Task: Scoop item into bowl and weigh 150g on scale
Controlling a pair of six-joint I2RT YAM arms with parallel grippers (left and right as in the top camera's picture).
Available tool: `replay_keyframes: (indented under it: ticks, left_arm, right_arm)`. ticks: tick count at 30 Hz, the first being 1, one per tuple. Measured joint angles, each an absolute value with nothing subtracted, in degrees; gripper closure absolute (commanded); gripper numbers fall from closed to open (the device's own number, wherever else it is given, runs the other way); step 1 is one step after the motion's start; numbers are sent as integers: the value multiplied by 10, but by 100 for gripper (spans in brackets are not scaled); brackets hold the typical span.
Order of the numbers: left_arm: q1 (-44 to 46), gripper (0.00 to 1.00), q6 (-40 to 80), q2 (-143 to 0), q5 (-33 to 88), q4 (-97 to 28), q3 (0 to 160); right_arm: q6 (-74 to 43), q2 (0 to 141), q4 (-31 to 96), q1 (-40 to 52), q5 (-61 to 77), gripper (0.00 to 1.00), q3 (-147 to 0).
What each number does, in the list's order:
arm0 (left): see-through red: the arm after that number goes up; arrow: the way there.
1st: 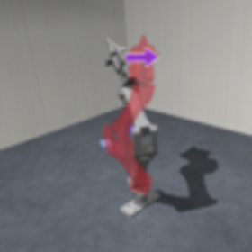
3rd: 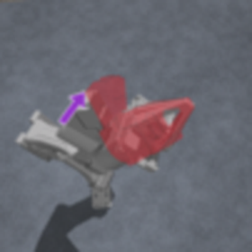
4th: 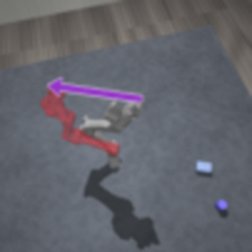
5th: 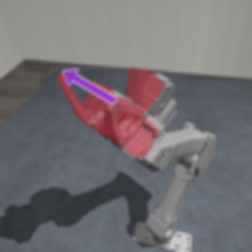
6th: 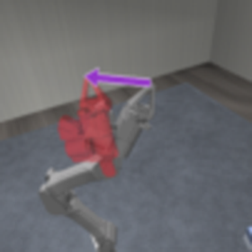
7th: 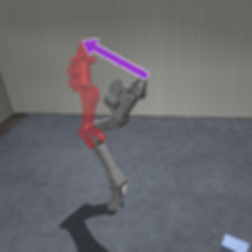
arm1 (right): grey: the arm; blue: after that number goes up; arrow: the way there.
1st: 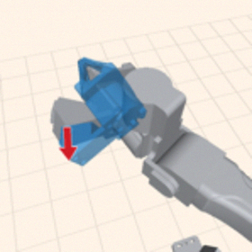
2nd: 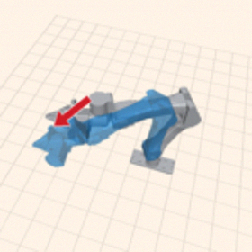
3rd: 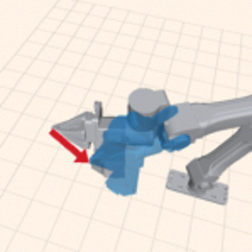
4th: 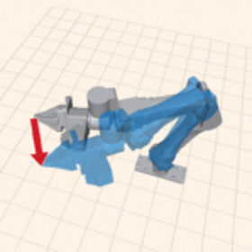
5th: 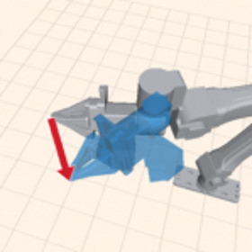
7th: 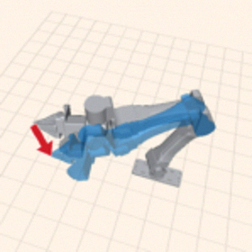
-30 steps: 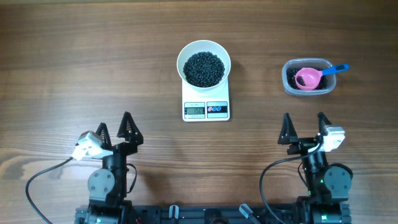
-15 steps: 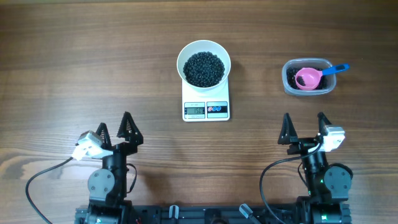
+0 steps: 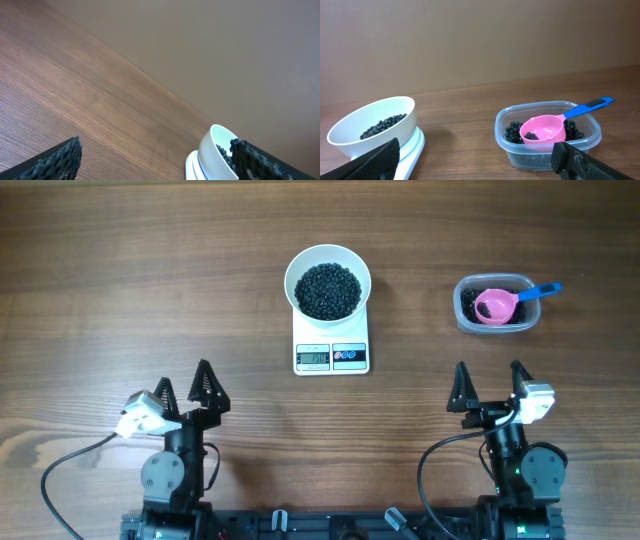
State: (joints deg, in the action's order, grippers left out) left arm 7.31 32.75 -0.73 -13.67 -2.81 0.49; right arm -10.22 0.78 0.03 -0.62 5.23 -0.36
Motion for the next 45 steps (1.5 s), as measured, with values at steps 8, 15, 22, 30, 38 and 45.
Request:
replay_keyframes:
  ticks: [8,15,22,30,38,45]
  left_arm:
    - [30,0,328,-7,-137,-28,5]
    - [30,0,328,-7,-137,-28,5]
    - [30,0,328,-7,-137,-28,5]
    - [30,0,328,-7,-137,-28,5]
    - [30,0,328,-7,-137,-28,5]
    - [30,0,328,-7,-137,-28,5]
  right_arm:
    - [-102,8,0,-6,52,0,-3]
    - [-102,8,0,-6,52,0,-4]
    - [-102,8,0,-6,52,0,-4]
    - [-102,8,0,-6,52,0,-4]
    - [-102,8,0,-6,52,0,-4]
    - [-102,8,0,-6,52,0,-4]
